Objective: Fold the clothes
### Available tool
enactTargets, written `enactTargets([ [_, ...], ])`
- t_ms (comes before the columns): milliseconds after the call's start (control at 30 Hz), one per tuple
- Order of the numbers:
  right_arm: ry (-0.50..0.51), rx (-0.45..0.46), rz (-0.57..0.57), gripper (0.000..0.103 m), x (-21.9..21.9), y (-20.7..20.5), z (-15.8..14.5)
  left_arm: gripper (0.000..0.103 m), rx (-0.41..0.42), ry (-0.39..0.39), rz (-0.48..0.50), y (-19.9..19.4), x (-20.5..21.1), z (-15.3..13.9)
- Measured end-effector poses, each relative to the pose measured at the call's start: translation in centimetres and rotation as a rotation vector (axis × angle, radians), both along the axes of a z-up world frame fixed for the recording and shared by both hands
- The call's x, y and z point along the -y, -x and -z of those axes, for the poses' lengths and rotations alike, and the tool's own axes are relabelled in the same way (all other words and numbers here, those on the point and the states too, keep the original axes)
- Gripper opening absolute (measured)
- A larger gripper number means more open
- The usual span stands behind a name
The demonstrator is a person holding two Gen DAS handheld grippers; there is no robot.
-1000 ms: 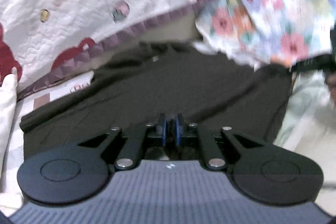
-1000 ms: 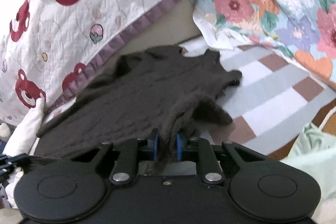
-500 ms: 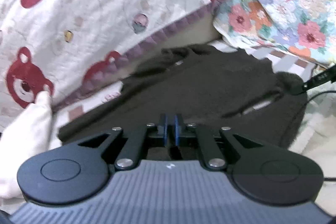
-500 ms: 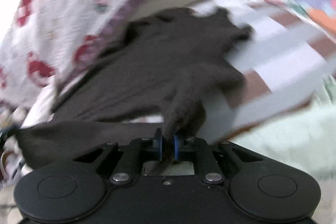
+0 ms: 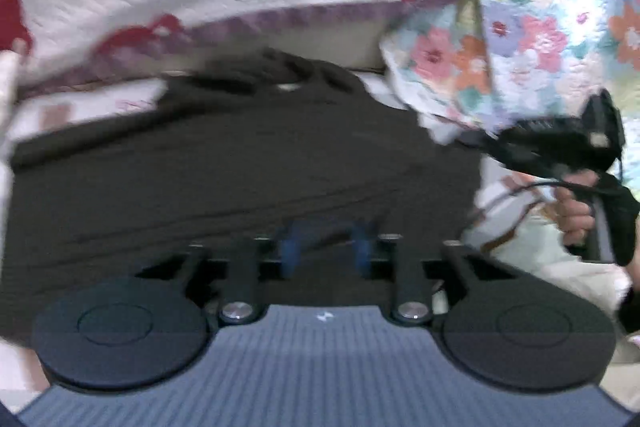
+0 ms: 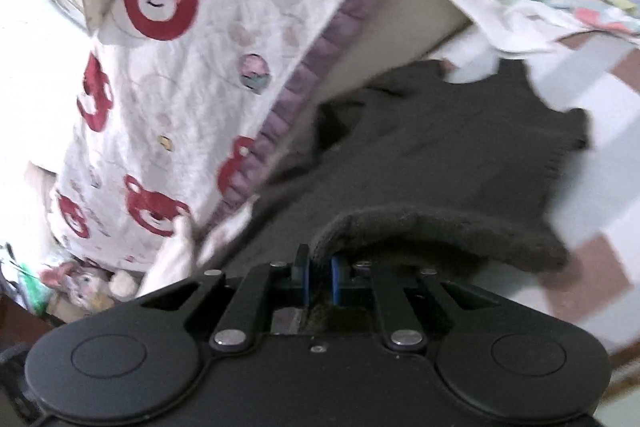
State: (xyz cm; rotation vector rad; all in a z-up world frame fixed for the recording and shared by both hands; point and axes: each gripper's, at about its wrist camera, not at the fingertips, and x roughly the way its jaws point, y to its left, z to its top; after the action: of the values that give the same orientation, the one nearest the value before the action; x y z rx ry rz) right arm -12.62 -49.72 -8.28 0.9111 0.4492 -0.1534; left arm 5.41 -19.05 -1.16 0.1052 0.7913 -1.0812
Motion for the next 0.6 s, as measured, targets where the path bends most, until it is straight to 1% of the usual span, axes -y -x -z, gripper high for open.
enactTargets([
  [33, -0.021, 0.011, -0.001, 0.013, -0.1, -0.6, -0.4, 0.044, 0.01, -0.004, 0.015, 0.3, 1.2, 0.4],
  [67, -0.037, 0.02, -0.002, 0.013, -0.5, -0.8, -0.7, 0.045, 0.019, -0.017, 0.039, 1.0, 2.7, 0.6],
  [133, -0.037, 0.03, 0.009, 0.013, -1.4, -0.6, -0.7, 0.045, 0.013, -0.062, 0.102, 2.2, 6.0, 0.8],
  [200, -0.052, 0.031, 0.032, 0.013, -1.9, 0.1, -0.1, 0.048, -0.003, -0.052, 0.149, 2.7, 8.3, 0.8],
  [267, -0.143, 0.065, 0.06, 0.013, -1.5, 1.2, 0.6, 0.052, -0.033, 0.002, 0.167, 3.3, 9.8, 0.4],
  [300, -0.192, 0.088, 0.069, 0.013, -1.2, 1.8, 0.9, 0.055, -0.055, 0.048, 0.159, 3.5, 10.2, 0.2],
  [333, -0.196, 0.087, 0.076, 0.013, -1.1, 2.1, 0.8, 0.061, -0.082, 0.085, 0.153, 3.7, 10.7, 0.2],
  [367, -0.201, 0.086, 0.083, 0.013, -0.9, 2.3, 0.7, 0.064, -0.11, 0.113, 0.15, 3.9, 11.2, 0.3],
  [433, -0.16, 0.071, 0.096, 0.013, -0.7, 2.6, 0.2, 0.064, -0.139, 0.125, 0.171, 4.4, 12.3, 0.8],
  [500, -0.182, 0.097, 0.091, 0.013, -0.6, 2.7, 0.2, 0.064, -0.143, 0.092, 0.2, 5.1, 13.2, 1.4],
  [567, -0.209, 0.129, 0.083, 0.013, -0.6, 2.9, 0.3, 0.064, -0.148, 0.068, 0.22, 5.7, 13.2, 2.0],
  [600, -0.203, 0.132, 0.083, 0.013, -0.8, 2.9, 0.2, 0.065, -0.148, 0.059, 0.226, 6.0, 13.1, 2.2],
])
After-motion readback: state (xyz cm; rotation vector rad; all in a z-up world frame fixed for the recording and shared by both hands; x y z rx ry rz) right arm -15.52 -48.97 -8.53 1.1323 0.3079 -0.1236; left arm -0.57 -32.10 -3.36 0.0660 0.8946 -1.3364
